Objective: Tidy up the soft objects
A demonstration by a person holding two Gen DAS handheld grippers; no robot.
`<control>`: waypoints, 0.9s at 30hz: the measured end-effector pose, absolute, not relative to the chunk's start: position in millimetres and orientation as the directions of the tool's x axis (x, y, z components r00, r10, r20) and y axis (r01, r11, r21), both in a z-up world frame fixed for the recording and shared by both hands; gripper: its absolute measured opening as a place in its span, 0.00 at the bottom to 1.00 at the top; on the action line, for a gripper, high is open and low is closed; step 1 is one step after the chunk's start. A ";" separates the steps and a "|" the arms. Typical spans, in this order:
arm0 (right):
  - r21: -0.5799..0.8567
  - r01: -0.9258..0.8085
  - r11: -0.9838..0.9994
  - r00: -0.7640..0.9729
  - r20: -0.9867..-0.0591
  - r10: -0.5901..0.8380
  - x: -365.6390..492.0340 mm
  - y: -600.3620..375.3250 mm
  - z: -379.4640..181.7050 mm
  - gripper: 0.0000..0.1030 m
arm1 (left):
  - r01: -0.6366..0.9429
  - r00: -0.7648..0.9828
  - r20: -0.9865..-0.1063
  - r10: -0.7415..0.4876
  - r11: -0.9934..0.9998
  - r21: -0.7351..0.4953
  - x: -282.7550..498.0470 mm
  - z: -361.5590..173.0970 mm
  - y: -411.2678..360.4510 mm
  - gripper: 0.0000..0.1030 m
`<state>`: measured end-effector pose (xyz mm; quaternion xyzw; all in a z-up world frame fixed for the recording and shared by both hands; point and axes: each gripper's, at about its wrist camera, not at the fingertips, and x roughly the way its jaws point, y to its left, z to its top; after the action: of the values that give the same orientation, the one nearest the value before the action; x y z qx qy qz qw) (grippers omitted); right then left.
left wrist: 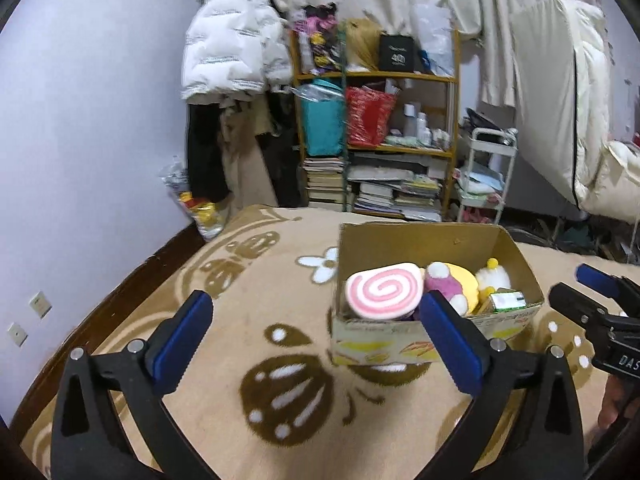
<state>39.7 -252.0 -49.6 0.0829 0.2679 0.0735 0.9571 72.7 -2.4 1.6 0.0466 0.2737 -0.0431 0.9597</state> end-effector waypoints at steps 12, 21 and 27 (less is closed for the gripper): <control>0.140 -0.087 0.986 0.882 -0.449 0.142 -8.9 -245.5 -23.1 1.00 | 0.126 0.865 -0.496 -0.082 0.990 0.056 15.3 22.1 13.1 0.99; 0.159 -0.033 0.987 0.892 -0.440 0.101 -39.8 -257.0 -20.3 1.00 | 0.177 0.872 -0.471 -0.131 0.983 0.053 -9.0 26.2 3.7 0.99; 0.153 -0.019 0.988 0.900 -0.428 0.084 -46.3 -264.7 -19.2 1.00 | 0.207 0.854 -0.498 -0.153 0.977 0.055 -7.7 20.1 -2.7 0.99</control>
<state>-46.3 -264.7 -19.2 0.0729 0.2219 0.0264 0.9720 -7.7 -2.7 20.1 0.0535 0.2536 -0.0936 0.9613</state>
